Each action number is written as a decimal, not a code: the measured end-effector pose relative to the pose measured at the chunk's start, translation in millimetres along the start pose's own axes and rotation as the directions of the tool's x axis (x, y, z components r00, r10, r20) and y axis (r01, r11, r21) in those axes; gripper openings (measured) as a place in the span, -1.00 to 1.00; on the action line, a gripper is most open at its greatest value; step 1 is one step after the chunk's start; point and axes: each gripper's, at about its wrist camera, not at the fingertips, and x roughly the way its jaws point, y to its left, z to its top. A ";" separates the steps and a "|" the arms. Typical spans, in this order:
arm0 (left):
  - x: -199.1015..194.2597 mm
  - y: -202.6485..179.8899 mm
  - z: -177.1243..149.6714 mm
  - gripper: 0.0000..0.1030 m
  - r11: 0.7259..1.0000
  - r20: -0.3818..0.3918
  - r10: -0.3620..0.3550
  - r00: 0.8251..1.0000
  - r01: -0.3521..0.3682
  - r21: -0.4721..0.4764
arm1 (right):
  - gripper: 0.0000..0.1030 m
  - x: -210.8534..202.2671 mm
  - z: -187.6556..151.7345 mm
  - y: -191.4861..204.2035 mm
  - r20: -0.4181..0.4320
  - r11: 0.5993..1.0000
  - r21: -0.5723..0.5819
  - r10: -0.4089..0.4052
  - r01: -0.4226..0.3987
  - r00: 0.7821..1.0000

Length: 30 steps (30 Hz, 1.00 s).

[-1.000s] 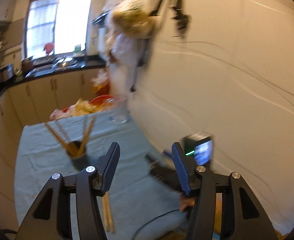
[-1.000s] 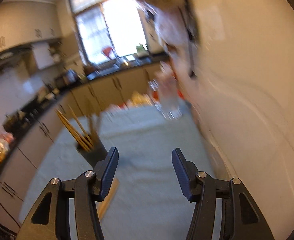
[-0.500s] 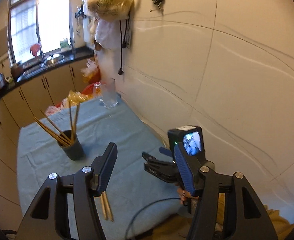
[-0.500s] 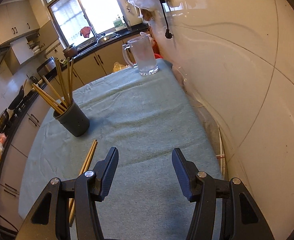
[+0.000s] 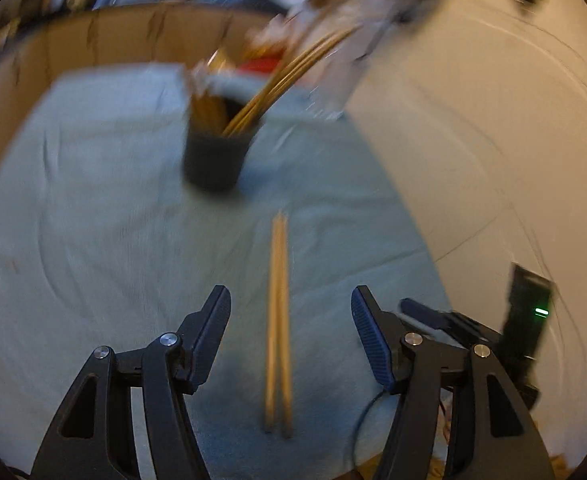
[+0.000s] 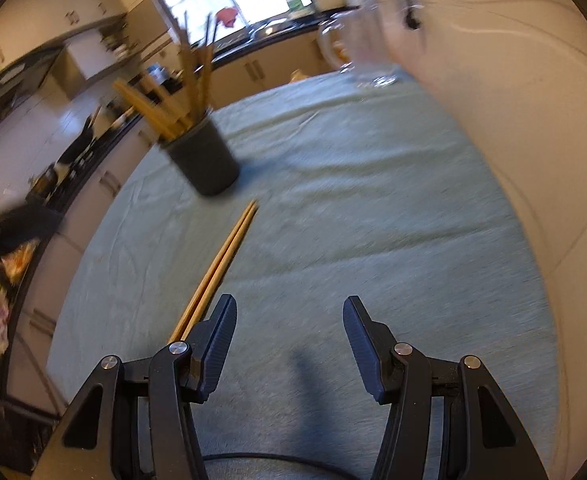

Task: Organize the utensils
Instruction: 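Move both open tools back over the remaining chopsticks on the towel, then close the left tool on one chopstick of the lying pair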

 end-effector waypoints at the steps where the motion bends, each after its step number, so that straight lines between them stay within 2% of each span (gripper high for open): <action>1: 10.5 10.5 -5.0 0.19 1.000 -0.013 -0.008 1.000 0.007 -0.024 | 0.16 2.5 -1.6 1.7 -0.006 1.000 -0.007 0.004 -0.004 1.000; 5: 41.1 18.8 -19.8 0.16 0.999 -0.047 0.033 0.998 -0.033 0.006 | 0.16 12.5 -8.3 15.4 -0.030 0.998 -0.055 0.032 -0.033 0.999; 7: 52.4 12.4 -26.3 -0.01 0.996 -0.050 0.065 0.997 -0.062 0.072 | 0.16 15.7 -11.0 21.8 -0.034 0.997 -0.074 0.032 -0.034 0.999; 12: 76.3 1.3 -43.7 -0.46 0.986 -0.106 0.076 0.991 -0.059 0.156 | 0.16 22.3 -14.3 25.3 -0.040 0.996 -0.071 0.047 -0.049 0.998; 15: 80.0 -3.2 -45.6 -0.52 0.981 -0.090 0.079 0.993 -0.061 0.184 | 0.16 22.5 -14.7 22.0 -0.042 0.997 -0.055 0.053 -0.056 0.998; 21: 86.0 -2.6 -41.2 -0.65 0.981 -0.087 0.084 0.993 -0.067 0.184 | 0.16 25.5 -16.8 22.3 -0.048 0.997 -0.048 0.051 -0.054 0.998; 25: 91.2 -9.7 -38.5 -0.75 0.972 -0.080 0.133 0.988 -0.114 0.207 | 0.16 27.6 -16.9 22.4 -0.050 0.997 -0.052 0.049 -0.052 0.998; 26: 92.4 -10.4 -37.5 -0.86 0.969 -0.076 0.153 0.985 -0.134 0.208 | 0.16 28.2 -16.8 22.7 -0.051 0.997 -0.051 0.050 -0.052 0.997; 30: 87.7 3.3 -33.4 -0.86 0.983 -0.082 0.150 0.985 -0.141 0.115 | 0.16 29.5 -18.3 24.5 -0.058 0.997 -0.058 0.043 -0.047 0.997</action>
